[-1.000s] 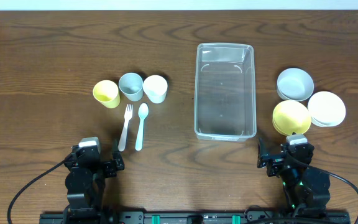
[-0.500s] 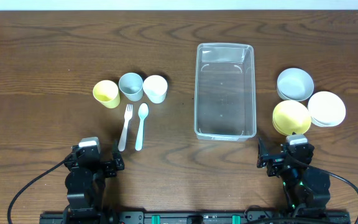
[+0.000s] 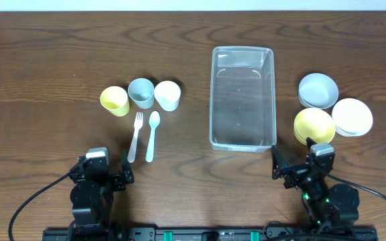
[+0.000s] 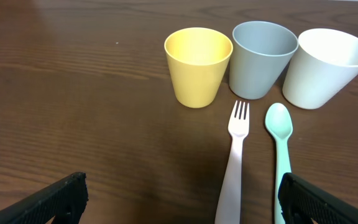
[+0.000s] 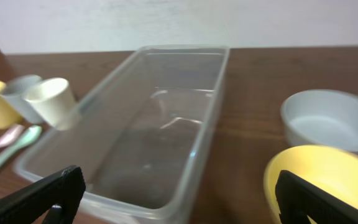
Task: Pack container
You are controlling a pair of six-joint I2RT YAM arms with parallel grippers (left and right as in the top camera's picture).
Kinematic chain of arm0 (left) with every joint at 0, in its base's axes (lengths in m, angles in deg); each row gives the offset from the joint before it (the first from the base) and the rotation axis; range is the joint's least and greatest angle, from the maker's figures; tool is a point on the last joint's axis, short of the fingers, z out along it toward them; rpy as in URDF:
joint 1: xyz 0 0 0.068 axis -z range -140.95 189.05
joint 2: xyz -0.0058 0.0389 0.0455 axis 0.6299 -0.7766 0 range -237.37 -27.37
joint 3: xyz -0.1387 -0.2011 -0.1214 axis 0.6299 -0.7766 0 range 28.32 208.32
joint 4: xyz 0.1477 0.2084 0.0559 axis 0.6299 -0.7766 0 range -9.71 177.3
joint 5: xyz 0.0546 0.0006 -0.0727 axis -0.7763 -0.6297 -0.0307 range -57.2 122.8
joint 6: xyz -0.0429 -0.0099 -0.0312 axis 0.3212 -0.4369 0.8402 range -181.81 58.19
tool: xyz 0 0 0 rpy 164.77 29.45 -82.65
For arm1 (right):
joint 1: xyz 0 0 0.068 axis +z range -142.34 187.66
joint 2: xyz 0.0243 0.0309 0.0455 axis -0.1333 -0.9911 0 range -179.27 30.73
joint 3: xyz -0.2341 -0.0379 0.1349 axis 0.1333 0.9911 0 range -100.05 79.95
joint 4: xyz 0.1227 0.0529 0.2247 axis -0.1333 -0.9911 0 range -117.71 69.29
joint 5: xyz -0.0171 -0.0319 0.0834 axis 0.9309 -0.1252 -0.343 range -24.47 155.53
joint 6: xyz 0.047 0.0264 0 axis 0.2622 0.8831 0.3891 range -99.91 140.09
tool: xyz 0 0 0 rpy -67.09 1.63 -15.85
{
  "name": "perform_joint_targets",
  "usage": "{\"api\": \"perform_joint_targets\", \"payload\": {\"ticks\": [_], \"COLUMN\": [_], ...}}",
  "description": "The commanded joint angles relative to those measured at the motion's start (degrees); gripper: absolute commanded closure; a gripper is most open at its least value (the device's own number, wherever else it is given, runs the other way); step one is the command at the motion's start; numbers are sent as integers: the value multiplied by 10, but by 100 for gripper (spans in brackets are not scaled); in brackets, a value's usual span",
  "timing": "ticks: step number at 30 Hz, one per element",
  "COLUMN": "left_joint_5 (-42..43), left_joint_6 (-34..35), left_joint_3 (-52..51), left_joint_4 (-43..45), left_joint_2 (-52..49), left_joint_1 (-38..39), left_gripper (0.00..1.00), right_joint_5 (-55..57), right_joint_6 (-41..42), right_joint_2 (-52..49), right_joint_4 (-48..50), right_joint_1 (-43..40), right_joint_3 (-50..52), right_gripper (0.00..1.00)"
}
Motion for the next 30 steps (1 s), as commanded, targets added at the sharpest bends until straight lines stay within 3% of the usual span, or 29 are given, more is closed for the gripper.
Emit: {"api": "perform_joint_targets", "payload": {"ticks": [1,6,10,15,22,30], "left_joint_5": [2,30,83,83,83,83], "left_joint_6": [6,97,103,103,103,102], "left_joint_3": [-10,-10,-8,20,95,161], "left_joint_4": [2,2,-3,-23,-24,-15], "left_joint_2": [2,2,2,-24,-148,-288], "left_joint_1": [-1,-1,-1,-2,-2,-2], "left_gripper": [2,2,2,2,2,2], "right_joint_5": [-31,-26,-11,-4,65,171], "right_joint_6": [69,88,105,123,122,59], "right_joint_2": [5,5,5,-30,-222,-519], "right_joint_4": [3,-15,-8,-22,-98,-275], "right_joint_1": [-1,-1,-1,-1,-2,-20], "right_joint_3": [2,2,0,-42,-204,-513], "right_gripper": [1,1,1,1,1,1]}}
